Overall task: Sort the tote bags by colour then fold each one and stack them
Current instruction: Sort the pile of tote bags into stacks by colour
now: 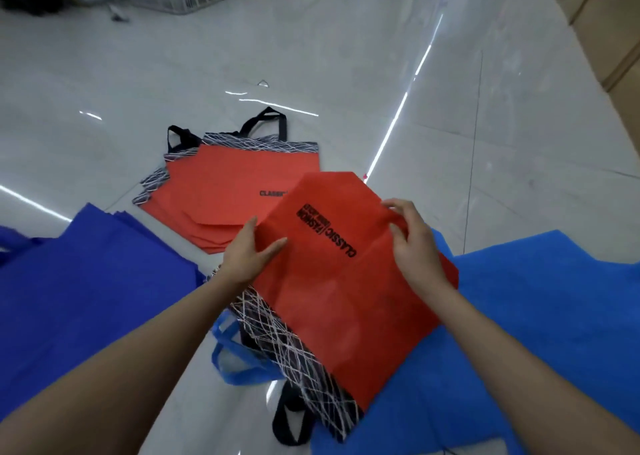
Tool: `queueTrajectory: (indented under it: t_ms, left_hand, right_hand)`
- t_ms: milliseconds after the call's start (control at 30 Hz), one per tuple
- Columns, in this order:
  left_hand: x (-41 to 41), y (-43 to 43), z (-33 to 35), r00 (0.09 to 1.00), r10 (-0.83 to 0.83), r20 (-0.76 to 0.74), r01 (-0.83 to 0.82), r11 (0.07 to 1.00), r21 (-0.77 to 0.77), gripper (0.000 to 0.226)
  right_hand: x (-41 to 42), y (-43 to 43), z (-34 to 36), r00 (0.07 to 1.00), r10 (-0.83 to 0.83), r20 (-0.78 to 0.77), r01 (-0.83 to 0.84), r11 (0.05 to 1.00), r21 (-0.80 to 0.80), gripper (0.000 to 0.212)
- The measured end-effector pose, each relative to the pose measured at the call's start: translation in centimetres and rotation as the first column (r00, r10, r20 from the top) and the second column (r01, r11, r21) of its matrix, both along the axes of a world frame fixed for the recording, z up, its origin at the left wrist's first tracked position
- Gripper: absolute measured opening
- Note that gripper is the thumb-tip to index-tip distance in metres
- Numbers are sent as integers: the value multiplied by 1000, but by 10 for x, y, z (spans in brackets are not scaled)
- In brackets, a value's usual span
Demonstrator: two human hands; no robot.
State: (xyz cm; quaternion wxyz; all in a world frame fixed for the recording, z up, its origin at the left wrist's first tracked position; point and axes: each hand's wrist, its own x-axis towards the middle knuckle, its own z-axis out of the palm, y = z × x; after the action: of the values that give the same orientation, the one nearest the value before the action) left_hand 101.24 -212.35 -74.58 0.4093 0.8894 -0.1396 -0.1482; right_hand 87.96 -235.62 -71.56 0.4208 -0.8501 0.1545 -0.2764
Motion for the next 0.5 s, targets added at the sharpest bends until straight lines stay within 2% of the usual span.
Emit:
queueTrajectory:
  t_ms: [67, 133, 200, 233, 300, 333, 400, 500]
  left_hand:
    - [6, 11, -6, 990, 69, -121, -75, 996, -47, 63]
    - [12, 25, -14, 990, 115, -83, -120, 991, -58, 33]
    - [16, 34, -11, 988, 150, -45, -154, 984, -93, 21]
    - [20, 38, -8, 985, 171, 22, -170, 983, -63, 21]
    - [31, 42, -3, 929, 243, 279, -279, 955, 96, 31]
    - [38, 45, -1, 880, 278, 386, -350, 928, 128, 38]
    - [48, 50, 8, 836, 295, 462, -394, 910, 131, 52]
    - [59, 64, 5, 837, 254, 485, -386, 902, 194, 60]
  right_hand:
    - [28, -1, 14, 999, 29, -14, -28, 998, 53, 41]
    - [55, -2, 20, 993, 94, -66, -87, 991, 102, 38]
    - [80, -5, 18, 965, 186, -188, -158, 976, 151, 36]
    - [92, -6, 15, 943, 227, -244, -195, 969, 150, 31]
    - [115, -10, 3, 946, 196, -260, -176, 980, 95, 17]
    - [125, -13, -3, 968, 112, -223, -90, 990, 107, 17]
    - [138, -19, -14, 979, -114, -170, 154, 958, 242, 19]
    - [146, -25, -34, 875, -418, -246, 483, 791, 376, 24]
